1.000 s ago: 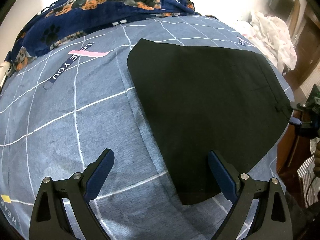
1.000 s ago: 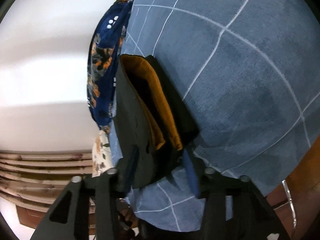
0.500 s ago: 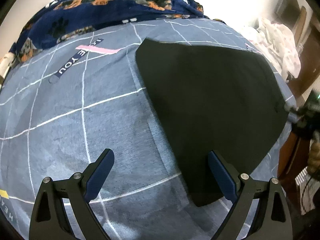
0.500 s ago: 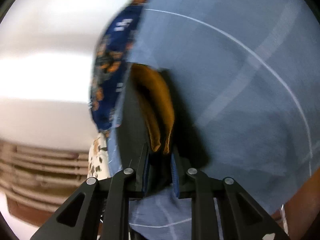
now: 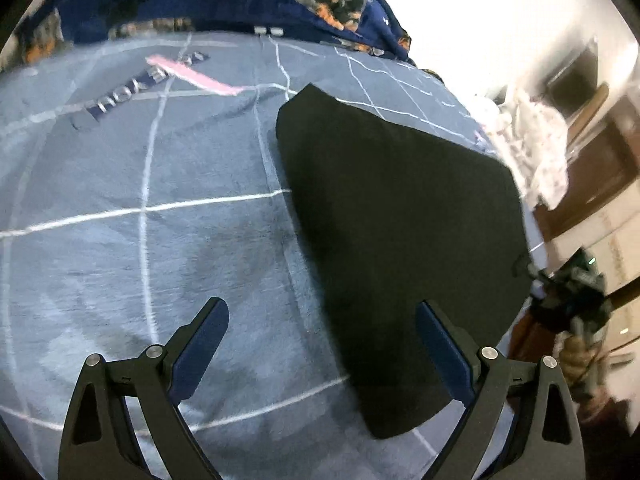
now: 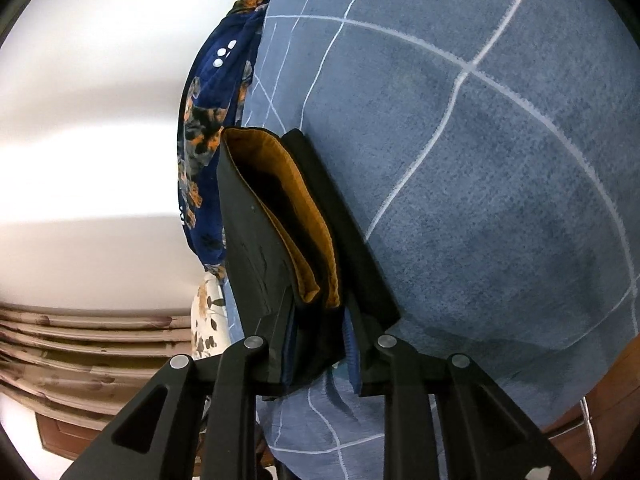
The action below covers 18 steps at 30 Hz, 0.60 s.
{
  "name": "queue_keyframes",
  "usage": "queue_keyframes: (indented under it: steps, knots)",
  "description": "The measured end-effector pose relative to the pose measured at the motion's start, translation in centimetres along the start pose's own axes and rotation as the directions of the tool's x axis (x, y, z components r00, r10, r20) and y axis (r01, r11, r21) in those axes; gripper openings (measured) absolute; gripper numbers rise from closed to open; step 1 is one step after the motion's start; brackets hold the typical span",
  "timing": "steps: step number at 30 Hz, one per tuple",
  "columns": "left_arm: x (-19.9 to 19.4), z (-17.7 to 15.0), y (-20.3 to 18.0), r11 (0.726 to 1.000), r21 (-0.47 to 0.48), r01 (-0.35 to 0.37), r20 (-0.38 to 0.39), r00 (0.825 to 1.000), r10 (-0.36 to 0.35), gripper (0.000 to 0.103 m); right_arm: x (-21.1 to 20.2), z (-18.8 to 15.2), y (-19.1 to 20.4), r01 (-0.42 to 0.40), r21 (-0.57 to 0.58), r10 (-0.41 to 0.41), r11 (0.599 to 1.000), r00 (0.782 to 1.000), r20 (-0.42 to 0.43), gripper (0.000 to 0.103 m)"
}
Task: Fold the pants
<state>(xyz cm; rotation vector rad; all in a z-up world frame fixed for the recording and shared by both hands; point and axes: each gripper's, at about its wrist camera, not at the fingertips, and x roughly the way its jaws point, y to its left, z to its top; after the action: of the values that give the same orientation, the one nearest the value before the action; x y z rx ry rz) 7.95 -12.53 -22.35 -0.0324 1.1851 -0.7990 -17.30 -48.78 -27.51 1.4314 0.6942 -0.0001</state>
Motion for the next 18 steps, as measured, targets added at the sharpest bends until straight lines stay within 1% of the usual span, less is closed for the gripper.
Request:
queue_keyframes:
  steps: [1,2,4,6,7,8,10,12,16,18]
  knots:
    - [0.3,0.2,0.4,0.999,-0.023,0.041,-0.005,0.999,-0.041,0.094,0.0,0.0,-0.2,-0.005,0.006,0.005,1.000,1.000,-0.001,0.020]
    - [0.4,0.4,0.6,0.997,-0.035,0.065,-0.004,0.998,-0.065,0.094,0.0,0.0,-0.3,-0.010,0.013,0.010,1.000,1.000,-0.003,0.020]
    - [0.6,0.9,0.7,0.997,-0.033,0.076,0.002,0.997,-0.076,0.094,0.1,0.1,-0.5,-0.023,0.027,0.023,0.999,1.000,-0.006,0.020]
    - [0.8,1.2,0.2,0.996,-0.010,0.084,-0.005,0.996,-0.084,0.094,0.1,0.0,-0.7,-0.031,0.036,0.031,0.999,0.999,-0.006,0.020]
    - [0.9,1.4,-0.3,0.997,0.015,0.076,-0.006,0.997,-0.076,0.094,0.1,0.1,-0.7,-0.030,0.035,0.031,0.999,1.000,-0.007,0.020]
    - [1.0,1.5,-0.8,0.997,0.036,0.064,-0.005,0.998,-0.064,0.094,0.1,0.1,-0.7,-0.029,0.033,0.029,0.999,1.000,-0.007,0.020]
    - [1.6,1.7,-2.0,0.996,0.088,0.004,-0.011,1.000,-0.004,0.094,0.1,0.1,-0.7,-0.027,0.033,0.027,0.999,1.000,-0.007,0.020]
    - [2.3,1.6,-3.0,0.991,0.128,-0.028,-0.023,0.999,0.031,0.094,0.1,0.1,-0.7,-0.031,0.038,0.031,0.999,1.000,-0.007,0.020]
    - [3.7,1.4,-4.7,0.972,0.205,-0.115,-0.030,0.992,0.123,0.094,0.1,0.1,-0.8,-0.037,0.047,0.038,0.998,0.999,-0.005,0.020]
    - [4.1,1.2,-5.1,0.964,0.229,-0.132,-0.028,0.989,0.142,0.094,0.1,0.1,-0.7,-0.035,0.045,0.035,0.998,0.999,-0.004,0.020]
